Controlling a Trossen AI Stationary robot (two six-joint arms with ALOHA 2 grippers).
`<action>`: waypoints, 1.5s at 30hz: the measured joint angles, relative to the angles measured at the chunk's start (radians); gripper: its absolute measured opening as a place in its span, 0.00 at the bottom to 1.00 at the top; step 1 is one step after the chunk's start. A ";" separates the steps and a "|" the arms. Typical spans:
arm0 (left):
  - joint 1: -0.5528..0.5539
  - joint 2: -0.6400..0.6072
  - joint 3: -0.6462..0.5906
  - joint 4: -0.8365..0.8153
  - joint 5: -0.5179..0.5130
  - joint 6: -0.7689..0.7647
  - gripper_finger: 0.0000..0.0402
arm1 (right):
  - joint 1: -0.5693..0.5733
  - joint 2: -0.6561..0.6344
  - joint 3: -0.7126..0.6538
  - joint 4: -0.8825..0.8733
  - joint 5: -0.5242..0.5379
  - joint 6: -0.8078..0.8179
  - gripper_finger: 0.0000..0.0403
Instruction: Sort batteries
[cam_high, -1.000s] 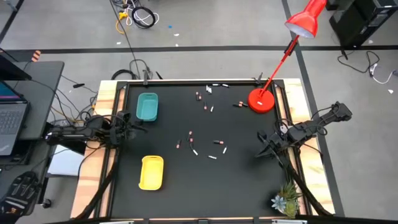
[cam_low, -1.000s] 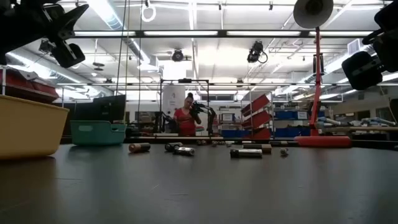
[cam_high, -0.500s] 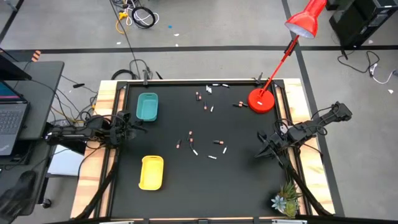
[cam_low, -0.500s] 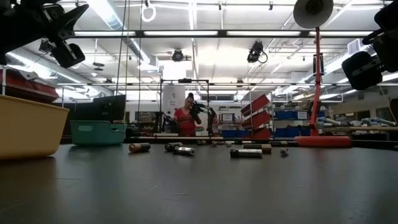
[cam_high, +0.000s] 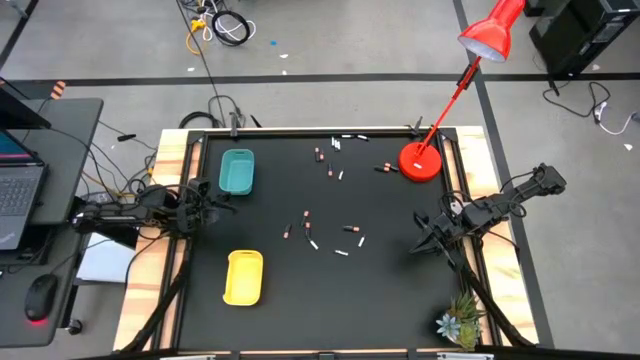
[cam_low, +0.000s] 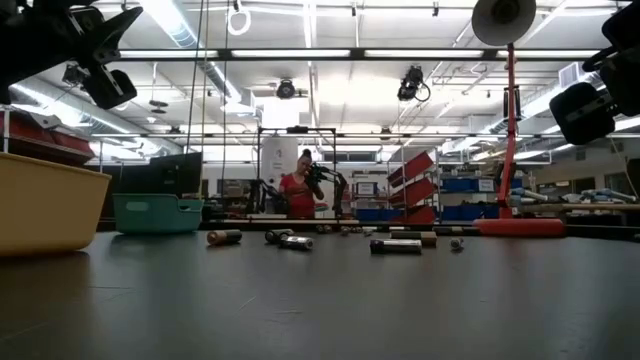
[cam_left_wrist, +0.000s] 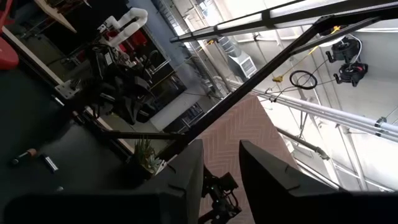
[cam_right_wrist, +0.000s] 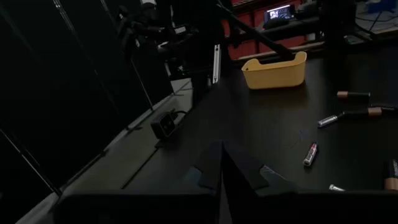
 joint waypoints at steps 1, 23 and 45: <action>0.000 0.000 0.000 0.000 0.000 0.000 0.28 | 0.000 0.000 0.000 0.000 0.000 0.000 0.06; 0.000 0.000 0.000 0.000 0.000 0.000 0.28 | 0.000 0.000 0.000 0.000 0.000 0.000 0.06; 0.000 0.001 0.000 -0.005 -0.686 0.186 0.28 | 0.000 0.000 0.000 0.000 0.000 0.000 0.06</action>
